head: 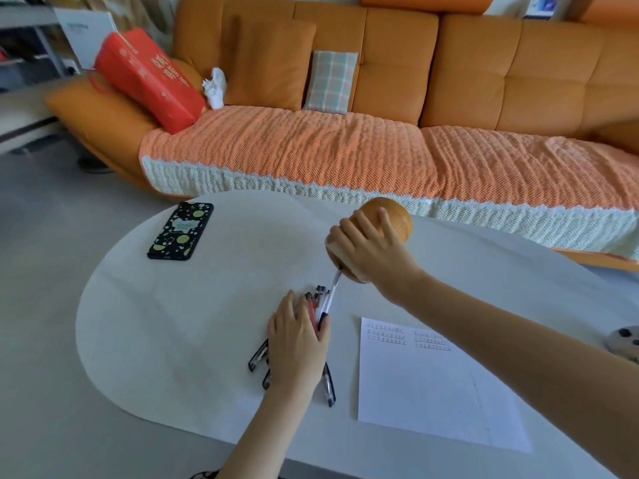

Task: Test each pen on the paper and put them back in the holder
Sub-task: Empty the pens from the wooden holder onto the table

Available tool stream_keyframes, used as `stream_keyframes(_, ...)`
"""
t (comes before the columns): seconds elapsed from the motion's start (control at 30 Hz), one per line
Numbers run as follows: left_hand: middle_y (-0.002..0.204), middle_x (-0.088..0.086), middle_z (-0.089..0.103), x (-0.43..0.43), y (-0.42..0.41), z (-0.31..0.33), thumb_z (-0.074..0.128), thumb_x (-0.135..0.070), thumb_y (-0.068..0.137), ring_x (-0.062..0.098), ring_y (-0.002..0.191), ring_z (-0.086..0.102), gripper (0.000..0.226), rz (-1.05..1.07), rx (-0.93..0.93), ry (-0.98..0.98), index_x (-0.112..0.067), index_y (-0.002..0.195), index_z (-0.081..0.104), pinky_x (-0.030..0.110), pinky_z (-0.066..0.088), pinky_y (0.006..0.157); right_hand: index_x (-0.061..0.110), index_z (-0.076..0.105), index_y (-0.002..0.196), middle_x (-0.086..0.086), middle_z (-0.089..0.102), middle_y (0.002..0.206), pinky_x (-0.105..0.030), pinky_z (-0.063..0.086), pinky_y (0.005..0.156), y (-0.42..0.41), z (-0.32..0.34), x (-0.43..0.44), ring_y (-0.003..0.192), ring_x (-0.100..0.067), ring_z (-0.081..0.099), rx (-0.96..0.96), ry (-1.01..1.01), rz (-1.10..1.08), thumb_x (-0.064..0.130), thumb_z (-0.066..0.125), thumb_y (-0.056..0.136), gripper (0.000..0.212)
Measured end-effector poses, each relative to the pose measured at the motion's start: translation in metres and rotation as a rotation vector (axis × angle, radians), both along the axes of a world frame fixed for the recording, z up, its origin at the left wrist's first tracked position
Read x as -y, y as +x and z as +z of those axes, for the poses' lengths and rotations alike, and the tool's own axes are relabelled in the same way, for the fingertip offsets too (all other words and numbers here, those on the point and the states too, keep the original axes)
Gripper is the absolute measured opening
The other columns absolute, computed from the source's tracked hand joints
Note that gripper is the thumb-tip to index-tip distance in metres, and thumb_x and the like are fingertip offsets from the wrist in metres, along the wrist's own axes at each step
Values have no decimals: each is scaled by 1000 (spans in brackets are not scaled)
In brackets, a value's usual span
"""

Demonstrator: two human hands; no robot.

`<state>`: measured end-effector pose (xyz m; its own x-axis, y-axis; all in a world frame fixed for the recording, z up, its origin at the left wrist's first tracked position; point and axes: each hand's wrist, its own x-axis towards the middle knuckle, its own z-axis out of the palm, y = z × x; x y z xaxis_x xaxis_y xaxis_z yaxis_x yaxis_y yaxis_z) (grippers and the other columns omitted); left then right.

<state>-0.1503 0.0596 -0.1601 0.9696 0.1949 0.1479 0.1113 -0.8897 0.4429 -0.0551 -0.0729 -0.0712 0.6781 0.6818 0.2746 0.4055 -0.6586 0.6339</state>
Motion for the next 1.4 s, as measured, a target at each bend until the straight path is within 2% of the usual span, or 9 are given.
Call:
stream_keyframes(0.17, 152, 10, 28, -3, 3, -7, 44, -36, 94, 22, 140, 28, 59, 0, 16, 49, -7, 143, 30, 33, 23, 111, 11, 34, 132, -11, 51, 128, -54, 40, 95, 8, 16, 27, 118, -35, 48, -213, 342, -146, 17, 82, 55, 91)
stream_keyframes(0.27, 150, 13, 33, -4, 7, -8, 48, -35, 92, 26, 137, 32, 58, 24, 43, 66, -5, 140, 36, 37, 25, 111, 10, 27, 141, -8, 42, 135, -45, 35, 101, 8, 19, 43, 126, -30, 40, -340, 634, -234, 17, 83, 59, 99)
stream_keyframes(0.33, 145, 18, 39, -7, 11, -10, 55, -36, 88, 32, 135, 35, 60, 54, 54, 44, -2, 136, 41, 41, 26, 110, 14, 27, 140, -6, 41, 133, -42, 40, 92, 8, 20, 54, 122, -28, 42, -395, 859, -286, 21, 84, 60, 99)
stream_keyframes(0.47, 151, 15, 29, -13, 17, -9, 52, -53, 85, 28, 140, 24, 77, 44, 13, 47, -7, 143, 30, 41, 15, 114, 14, 26, 137, -5, 40, 132, -41, 45, 84, 8, 20, 69, 116, -25, 45, -564, 1215, -384, 30, 88, 58, 101)
stream_keyframes(0.8, 153, 9, 24, -15, 6, 5, 61, -61, 75, 25, 142, 17, 86, -12, 32, -26, -14, 140, 31, 40, 10, 116, 12, 29, 137, -8, 43, 129, -37, 45, 84, 0, 3, 80, 112, -24, 47, -732, 1439, -435, 24, 89, 58, 100)
stream_keyframes(0.97, 129, 11, 50, -10, -7, 8, 75, -42, 70, 33, 132, 35, 51, -30, 151, -76, -12, 105, 55, 48, 28, 110, 13, 27, 138, -7, 43, 129, -35, 44, 83, -2, 0, 83, 112, -22, 46, -789, 1488, -453, 25, 89, 60, 100)
stream_keyframes(1.13, 134, 11, 48, -2, -25, 9, 76, -38, 69, 34, 138, 26, 29, -70, 144, -17, -21, 71, 53, 50, 19, 113, 15, 21, 142, -7, 38, 138, -38, 45, 93, -7, -4, 87, 124, -24, 43, -865, 1537, -485, 31, 90, 59, 109)
stream_keyframes(1.3, 147, 10, 34, 5, -37, 16, 63, -41, 81, 29, 144, 9, 22, -91, 63, 143, -21, 88, 62, 45, 10, 117, 15, -5, 150, -6, 12, 151, -42, 28, 110, -20, -6, 90, 141, -25, 19, -842, 1500, -520, 33, 88, 61, 130)
stream_keyframes(1.4, 151, 8, 26, 8, -40, 22, 49, -43, 89, 26, 144, 3, 28, -81, -7, 248, -22, 105, 60, 40, 13, 116, 15, 6, 150, -9, 15, 150, -42, 19, 113, -37, -11, 92, 141, -25, 14, -602, 1481, -449, 34, 84, 67, 115)
